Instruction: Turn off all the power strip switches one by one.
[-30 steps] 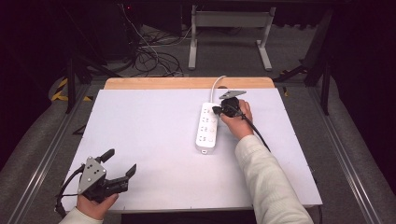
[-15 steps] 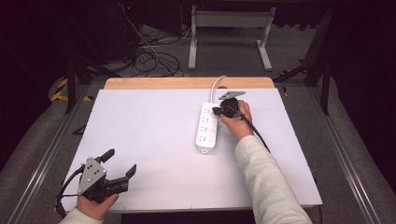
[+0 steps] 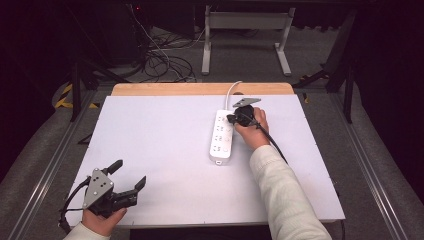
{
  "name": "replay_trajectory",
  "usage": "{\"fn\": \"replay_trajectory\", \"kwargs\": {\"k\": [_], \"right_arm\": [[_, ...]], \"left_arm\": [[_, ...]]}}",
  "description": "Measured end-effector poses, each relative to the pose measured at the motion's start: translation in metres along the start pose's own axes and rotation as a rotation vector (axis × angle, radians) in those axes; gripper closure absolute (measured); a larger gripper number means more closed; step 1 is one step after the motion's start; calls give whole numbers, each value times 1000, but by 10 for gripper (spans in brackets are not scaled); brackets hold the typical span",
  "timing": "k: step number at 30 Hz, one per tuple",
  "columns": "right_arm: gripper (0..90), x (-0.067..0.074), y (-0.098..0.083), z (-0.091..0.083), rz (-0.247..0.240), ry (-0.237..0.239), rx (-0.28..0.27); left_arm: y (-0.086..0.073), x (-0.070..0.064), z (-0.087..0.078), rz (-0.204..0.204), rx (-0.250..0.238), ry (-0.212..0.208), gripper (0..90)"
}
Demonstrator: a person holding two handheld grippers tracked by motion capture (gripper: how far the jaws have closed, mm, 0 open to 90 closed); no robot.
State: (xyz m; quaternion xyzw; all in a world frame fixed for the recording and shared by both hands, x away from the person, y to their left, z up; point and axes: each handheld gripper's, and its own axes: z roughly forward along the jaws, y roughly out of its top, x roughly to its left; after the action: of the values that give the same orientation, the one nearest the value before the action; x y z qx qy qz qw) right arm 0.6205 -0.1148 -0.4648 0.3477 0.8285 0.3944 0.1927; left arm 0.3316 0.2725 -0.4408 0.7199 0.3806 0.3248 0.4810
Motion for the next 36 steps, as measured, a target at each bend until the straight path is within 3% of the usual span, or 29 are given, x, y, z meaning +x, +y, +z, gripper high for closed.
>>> {"fn": "replay_trajectory", "kwargs": {"k": [6,11,13,15,16,20,23,29,32,36], "right_arm": [[900,0,-1,1,15,-2,0],[900,3,1,0,-25,-18,13],[900,3,5,-6,-80,-14,-27],[900,3,10,-17,-37,9,-140],[871,4,14,-22,-18,24,-168],[871,7,21,-38,-32,40,-184],[857,8,20,-44,-36,42,-172],[802,15,24,-53,-45,68,-205],[724,15,24,-56,-32,73,-217],[451,18,24,-58,-5,84,-249]], "left_arm": [[0,0,0,-3,1,-2,140],[0,1,-1,7,2,1,140],[0,1,-1,0,0,-2,140],[0,1,1,-4,3,-1,140],[0,1,1,-3,3,-1,140],[0,1,0,0,1,1,140],[1,0,0,8,1,3,140],[1,0,1,3,5,3,140],[0,0,1,2,2,1,140],[1,0,1,2,2,1,139]]}}
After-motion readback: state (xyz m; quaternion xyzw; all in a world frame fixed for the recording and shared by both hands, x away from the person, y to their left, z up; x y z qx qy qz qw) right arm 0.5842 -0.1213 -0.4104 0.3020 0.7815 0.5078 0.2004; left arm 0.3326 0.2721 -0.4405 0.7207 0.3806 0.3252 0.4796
